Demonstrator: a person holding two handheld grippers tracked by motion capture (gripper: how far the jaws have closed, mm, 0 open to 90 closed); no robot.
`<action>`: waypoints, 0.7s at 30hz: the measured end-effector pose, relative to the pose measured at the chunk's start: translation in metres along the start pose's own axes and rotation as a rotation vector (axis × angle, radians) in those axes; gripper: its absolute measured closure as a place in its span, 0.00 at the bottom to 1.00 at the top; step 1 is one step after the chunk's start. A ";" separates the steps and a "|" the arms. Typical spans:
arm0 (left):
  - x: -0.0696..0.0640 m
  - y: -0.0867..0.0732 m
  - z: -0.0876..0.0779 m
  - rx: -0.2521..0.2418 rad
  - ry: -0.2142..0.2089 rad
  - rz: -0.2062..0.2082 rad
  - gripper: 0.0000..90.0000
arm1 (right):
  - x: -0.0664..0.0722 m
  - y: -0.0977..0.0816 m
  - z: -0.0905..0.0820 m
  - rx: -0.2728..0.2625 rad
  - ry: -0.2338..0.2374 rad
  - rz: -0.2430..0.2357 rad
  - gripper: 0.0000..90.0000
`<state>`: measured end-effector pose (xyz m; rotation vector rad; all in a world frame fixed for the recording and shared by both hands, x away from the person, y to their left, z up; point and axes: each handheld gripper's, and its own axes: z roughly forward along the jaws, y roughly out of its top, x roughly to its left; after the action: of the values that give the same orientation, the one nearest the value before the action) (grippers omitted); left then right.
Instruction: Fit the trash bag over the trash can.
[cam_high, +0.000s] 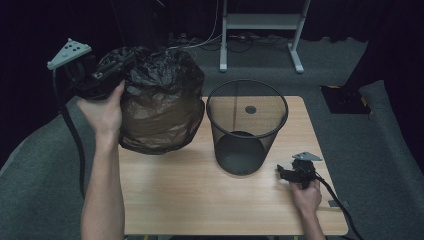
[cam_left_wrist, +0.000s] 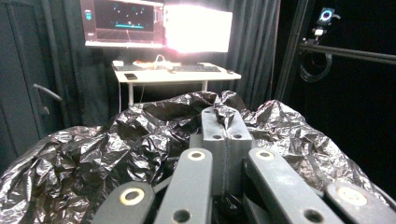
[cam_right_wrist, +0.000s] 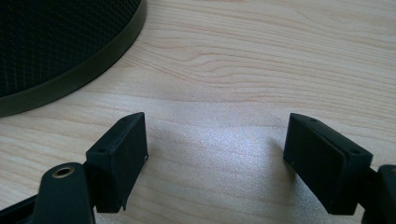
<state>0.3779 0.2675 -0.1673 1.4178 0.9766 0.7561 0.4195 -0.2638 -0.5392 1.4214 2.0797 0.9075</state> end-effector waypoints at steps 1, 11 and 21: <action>0.000 0.002 -0.001 -0.003 -0.004 -0.001 1.00 | 0.000 0.000 0.000 0.000 0.000 0.000 0.24; -0.002 0.022 -0.004 -0.030 -0.048 -0.024 1.00 | 0.000 0.000 0.000 0.000 0.002 -0.003 0.24; -0.009 0.039 -0.005 -0.064 -0.085 -0.028 1.00 | 0.000 0.000 0.000 -0.001 0.005 -0.010 0.24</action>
<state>0.3740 0.2634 -0.1270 1.3669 0.8967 0.6952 0.4199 -0.2632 -0.5393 1.4077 2.0882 0.9093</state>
